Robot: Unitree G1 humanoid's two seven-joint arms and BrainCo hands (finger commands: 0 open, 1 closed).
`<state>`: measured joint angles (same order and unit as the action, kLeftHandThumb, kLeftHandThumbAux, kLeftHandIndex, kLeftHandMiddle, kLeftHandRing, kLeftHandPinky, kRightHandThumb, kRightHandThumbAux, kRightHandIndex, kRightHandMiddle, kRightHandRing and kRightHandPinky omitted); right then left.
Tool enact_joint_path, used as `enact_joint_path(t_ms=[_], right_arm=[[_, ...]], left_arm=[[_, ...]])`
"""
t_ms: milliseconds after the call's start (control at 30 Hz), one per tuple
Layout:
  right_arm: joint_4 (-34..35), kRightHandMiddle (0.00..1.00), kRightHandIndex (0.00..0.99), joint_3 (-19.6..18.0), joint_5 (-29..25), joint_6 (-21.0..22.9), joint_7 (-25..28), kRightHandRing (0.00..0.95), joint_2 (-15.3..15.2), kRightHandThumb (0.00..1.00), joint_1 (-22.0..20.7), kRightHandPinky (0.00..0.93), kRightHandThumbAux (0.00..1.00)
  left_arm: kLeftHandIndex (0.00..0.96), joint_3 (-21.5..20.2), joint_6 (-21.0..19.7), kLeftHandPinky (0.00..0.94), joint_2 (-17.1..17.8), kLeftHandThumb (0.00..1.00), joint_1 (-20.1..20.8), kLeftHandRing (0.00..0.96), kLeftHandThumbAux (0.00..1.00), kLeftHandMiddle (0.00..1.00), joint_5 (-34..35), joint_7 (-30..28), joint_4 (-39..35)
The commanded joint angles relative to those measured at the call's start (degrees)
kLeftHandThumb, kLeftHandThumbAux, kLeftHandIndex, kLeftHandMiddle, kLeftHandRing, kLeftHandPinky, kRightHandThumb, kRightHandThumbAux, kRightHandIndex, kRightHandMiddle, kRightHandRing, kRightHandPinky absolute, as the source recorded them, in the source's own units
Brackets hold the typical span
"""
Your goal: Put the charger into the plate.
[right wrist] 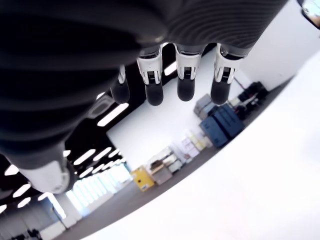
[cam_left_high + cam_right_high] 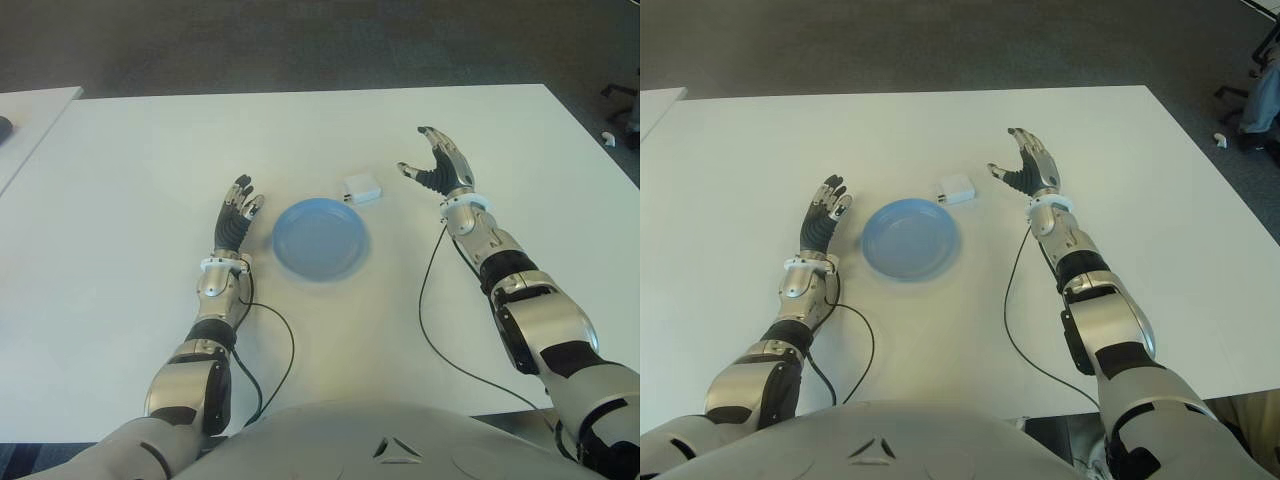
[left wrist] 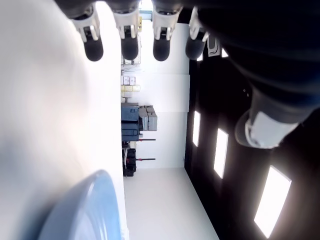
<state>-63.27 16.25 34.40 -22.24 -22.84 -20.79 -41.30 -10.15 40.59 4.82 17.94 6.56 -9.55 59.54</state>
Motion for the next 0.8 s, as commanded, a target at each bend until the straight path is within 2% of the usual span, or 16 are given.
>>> enact_joint_path(t_ms=[33, 333, 800], right_arm=[[-2.8, 0.000, 0.000, 3.6, 2.7, 0.6, 0.4, 0.000, -0.5, 0.086, -0.9, 0.000, 0.434], [-5.5, 0.000, 0.000, 8.3, 5.5, 2.2, 3.4, 0.000, -0.1, 0.062, -4.8, 0.000, 0.353], [-9.5, 0.000, 0.000, 13.1, 7.3, 5.1, 4.5, 0.000, 3.0, 0.032, -7.5, 0.000, 0.322]], left_arm=[[0.000, 0.6, -3.0, 0.000, -1.8, 0.098, -2.8, 0.000, 0.565, 0.003, -0.8, 1.0, 2.3], [0.000, 1.0, -3.6, 0.000, -1.9, 0.090, -3.0, 0.000, 0.555, 0.000, -1.1, 0.9, 1.9], [0.000, 1.9, -4.0, 0.000, -2.1, 0.081, -3.8, 0.000, 0.543, 0.000, -1.9, 1.5, 0.3]])
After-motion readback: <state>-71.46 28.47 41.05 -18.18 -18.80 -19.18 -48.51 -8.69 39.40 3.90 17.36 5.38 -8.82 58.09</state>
